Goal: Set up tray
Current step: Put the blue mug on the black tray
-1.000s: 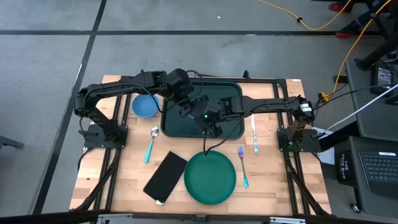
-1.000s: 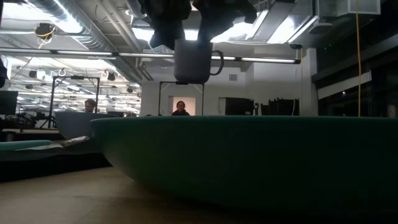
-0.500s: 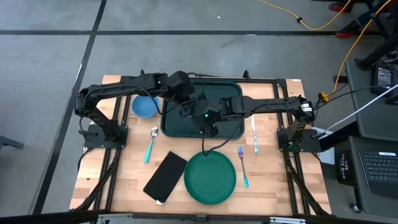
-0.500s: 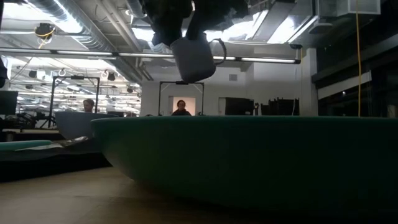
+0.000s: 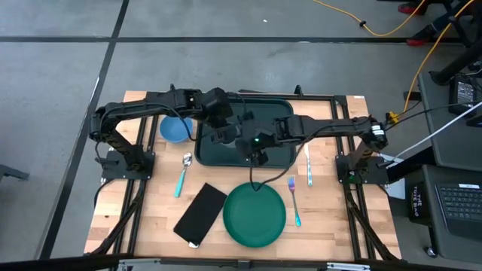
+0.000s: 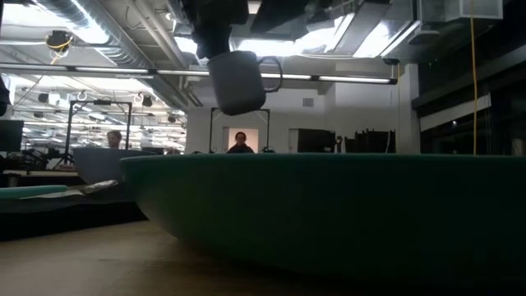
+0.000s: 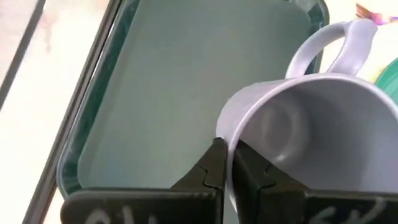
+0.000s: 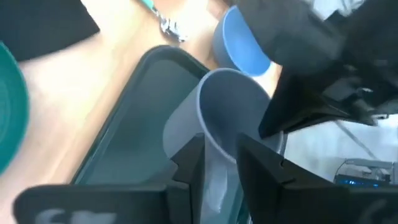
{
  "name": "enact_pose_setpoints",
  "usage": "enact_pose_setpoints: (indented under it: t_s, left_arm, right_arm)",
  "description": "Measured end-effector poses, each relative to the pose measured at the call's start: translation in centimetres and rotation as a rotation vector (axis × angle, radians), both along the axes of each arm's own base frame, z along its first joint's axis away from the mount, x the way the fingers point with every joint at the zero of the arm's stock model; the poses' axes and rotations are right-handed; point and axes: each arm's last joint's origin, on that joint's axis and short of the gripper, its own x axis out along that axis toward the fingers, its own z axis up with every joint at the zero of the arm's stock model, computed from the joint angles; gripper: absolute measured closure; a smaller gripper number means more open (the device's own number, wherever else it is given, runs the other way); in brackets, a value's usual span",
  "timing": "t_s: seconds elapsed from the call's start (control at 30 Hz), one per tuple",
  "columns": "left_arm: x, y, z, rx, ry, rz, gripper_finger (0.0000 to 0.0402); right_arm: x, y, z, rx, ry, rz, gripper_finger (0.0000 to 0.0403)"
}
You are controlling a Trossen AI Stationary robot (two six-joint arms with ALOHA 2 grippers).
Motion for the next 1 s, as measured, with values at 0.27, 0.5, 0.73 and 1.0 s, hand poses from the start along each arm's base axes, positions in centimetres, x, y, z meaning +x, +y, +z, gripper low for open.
enact_pose_setpoints:
  t_s: [0.27,0.5,0.73,1.0]
  left_arm:
    - [-1.6,1.7,0.9,-0.003,-0.011,-0.012,0.0399]
    - [-2.4,3.6,0.9,0.039,0.005,-0.021,0.0399]
    - [-2.9,4.8,0.8,0.054,0.015,-0.071,0.0399]
    - [-3.0,8.5,-1.4,0.047,0.1,-0.034,0.0399]
  right_arm:
    - [-2.9,0.6,2.1,0.149,-0.017,-0.078,0.0368]
    - [-5.5,0.3,-0.6,0.219,-0.038,-0.169,0.0397]
    - [-9.0,-0.2,-4.4,0.23,-0.231,-0.197,0.0398]
    - [-11.2,-0.8,-9.6,0.251,-0.424,-0.174,0.0396]
